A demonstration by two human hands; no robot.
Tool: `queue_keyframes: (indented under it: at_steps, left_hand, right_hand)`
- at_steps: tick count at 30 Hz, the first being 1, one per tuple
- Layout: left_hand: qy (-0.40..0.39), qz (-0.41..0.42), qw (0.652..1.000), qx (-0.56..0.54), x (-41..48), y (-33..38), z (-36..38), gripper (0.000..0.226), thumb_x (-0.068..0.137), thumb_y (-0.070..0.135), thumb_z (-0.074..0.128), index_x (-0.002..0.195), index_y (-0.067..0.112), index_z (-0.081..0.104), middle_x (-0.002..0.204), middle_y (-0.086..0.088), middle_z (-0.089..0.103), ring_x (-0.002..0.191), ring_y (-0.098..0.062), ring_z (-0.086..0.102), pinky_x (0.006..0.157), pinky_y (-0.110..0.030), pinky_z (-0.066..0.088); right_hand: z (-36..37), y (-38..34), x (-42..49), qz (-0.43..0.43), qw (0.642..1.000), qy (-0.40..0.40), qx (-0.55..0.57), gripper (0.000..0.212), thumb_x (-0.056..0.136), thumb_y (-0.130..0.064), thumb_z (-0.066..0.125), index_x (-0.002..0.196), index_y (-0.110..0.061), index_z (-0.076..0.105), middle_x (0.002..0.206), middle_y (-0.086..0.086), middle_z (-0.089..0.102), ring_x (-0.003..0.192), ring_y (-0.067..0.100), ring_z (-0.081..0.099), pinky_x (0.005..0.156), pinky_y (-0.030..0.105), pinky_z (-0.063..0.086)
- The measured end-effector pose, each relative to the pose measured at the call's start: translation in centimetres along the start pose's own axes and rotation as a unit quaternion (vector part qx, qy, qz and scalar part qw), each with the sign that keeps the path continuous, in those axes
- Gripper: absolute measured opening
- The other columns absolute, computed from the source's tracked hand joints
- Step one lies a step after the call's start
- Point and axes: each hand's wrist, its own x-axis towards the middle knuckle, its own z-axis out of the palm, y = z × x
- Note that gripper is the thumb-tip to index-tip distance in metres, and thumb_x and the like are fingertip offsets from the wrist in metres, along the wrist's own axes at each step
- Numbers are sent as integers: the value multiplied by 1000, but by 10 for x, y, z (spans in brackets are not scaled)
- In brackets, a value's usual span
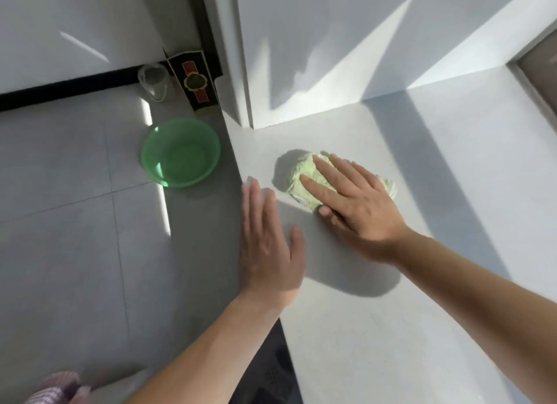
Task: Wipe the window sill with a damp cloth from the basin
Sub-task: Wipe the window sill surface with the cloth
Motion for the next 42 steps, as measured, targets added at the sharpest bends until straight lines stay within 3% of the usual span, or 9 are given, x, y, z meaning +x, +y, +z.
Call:
queue_keyframes:
  at_steps: [3, 9, 16, 21, 26, 28, 32, 38, 42]
  left_hand:
    - [21, -74, 993, -93, -16, 0, 3, 73, 93, 24, 46, 154, 0, 12, 165, -12, -5, 153, -19, -6, 124, -38, 8]
    - [28, -89, 987, -133, -23, 0, 2, 75, 94, 22, 46, 154, 0, 8, 165, -13, -1, 153, -20, 3, 122, -40, 18]
    - [22, -114, 977, -181, -40, 3, -2, 76, 96, 17, 49, 156, 13, 2, 162, 7, -6, 150, -4, -2, 123, -30, 11]
    - [14, -135, 968, -212, -39, 1, -9, 72, 92, 23, 41, 156, 15, 7, 163, 8, 0, 148, 3, 1, 121, -24, 10]
    - [53, -117, 964, -234, -24, -11, -26, 65, 96, 35, 32, 155, 17, 13, 163, 3, 11, 148, -2, 9, 122, -36, 16]
    - [60, -61, 977, -197, -7, -10, -30, 63, 96, 32, 32, 154, 10, 18, 163, -5, 16, 149, -9, 13, 122, -37, 17]
    - [-23, 62, 996, -67, 45, 12, -25, 60, 94, 27, 36, 149, 4, 32, 159, -15, 27, 150, -24, 18, 121, -48, 19]
    - [-147, 179, 966, 114, 124, 41, -6, 47, 101, 32, 35, 146, 18, 34, 164, -8, 16, 152, -20, 1, 121, -33, -4]
    - [-212, 253, 939, 100, 144, 64, 17, 42, 101, 33, 39, 140, 18, 41, 163, -6, 18, 151, -20, 4, 121, -32, -1]
  right_hand:
    - [-8, 6, -15, -49, 998, -31, 13, 48, 104, -32, 35, 151, -31, 37, 163, 0, 24, 151, 27, 19, 118, 48, 22]
    - [-4, -15, 92, 36, 999, -29, 10, 51, 103, -30, 42, 153, -35, 32, 164, 0, 22, 151, 27, 17, 120, 45, 16]
    - [-5, -23, 55, -145, 986, -85, -9, 49, 104, -31, 36, 153, -31, 33, 163, 4, 26, 151, 30, 17, 120, 47, 17]
    - [2, -44, 98, 11, 999, -35, 18, 49, 104, -33, 38, 152, -36, 33, 163, -1, 25, 151, 30, 18, 120, 48, 14]
    - [2, -53, 12, -56, 997, -43, 16, 49, 104, -33, 37, 152, -38, 33, 163, -3, 25, 152, 27, 16, 121, 51, 12]
    - [-6, -27, -1, -6, 999, -32, 8, 47, 103, -34, 38, 150, -38, 36, 162, -3, 29, 152, 29, 15, 121, 51, 14]
    - [-25, 25, 12, 297, 954, 19, 22, 51, 102, -38, 41, 151, -40, 31, 162, -3, 27, 149, 35, 17, 120, 52, 12]
    - [-25, 31, -19, 174, 985, 4, -6, 50, 101, -44, 35, 149, -35, 41, 157, 1, 37, 144, 34, 33, 115, 53, 25]
    - [-46, 125, -33, 410, 910, 52, 14, 49, 102, -45, 30, 151, -45, 25, 164, -10, 18, 149, 28, 14, 118, 47, 12]
